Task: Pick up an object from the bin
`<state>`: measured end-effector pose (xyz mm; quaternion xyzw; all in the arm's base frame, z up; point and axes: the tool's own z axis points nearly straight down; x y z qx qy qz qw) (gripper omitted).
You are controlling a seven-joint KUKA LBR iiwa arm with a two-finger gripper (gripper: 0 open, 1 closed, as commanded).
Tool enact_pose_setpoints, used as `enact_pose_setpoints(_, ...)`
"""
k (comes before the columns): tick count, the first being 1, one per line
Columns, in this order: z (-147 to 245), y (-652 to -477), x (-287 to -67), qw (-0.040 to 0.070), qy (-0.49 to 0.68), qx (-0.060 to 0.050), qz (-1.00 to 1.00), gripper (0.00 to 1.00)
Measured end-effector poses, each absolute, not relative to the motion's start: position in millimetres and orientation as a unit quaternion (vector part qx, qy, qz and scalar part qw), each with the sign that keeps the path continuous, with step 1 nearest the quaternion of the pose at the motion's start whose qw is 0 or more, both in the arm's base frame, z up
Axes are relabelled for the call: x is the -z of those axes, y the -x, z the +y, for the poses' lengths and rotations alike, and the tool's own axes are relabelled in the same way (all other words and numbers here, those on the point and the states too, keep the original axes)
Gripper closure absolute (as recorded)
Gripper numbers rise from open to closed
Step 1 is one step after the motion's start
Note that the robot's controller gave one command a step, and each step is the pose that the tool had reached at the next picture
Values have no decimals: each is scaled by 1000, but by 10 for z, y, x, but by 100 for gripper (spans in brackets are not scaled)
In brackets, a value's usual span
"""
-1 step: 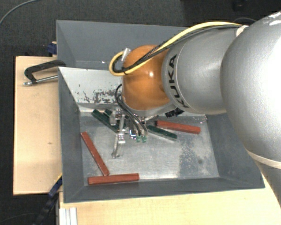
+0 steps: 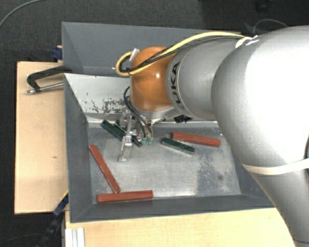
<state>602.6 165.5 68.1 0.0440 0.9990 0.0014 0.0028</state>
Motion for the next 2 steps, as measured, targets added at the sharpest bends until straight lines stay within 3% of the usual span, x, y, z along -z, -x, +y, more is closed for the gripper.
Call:
enact_pose_setpoints(1, 1677, -6052, -756, 8, -44, -4, 999, 100)
enact_pose_setpoints(2, 1646, -6018, -770, 5, -57, -4, 998, 100)
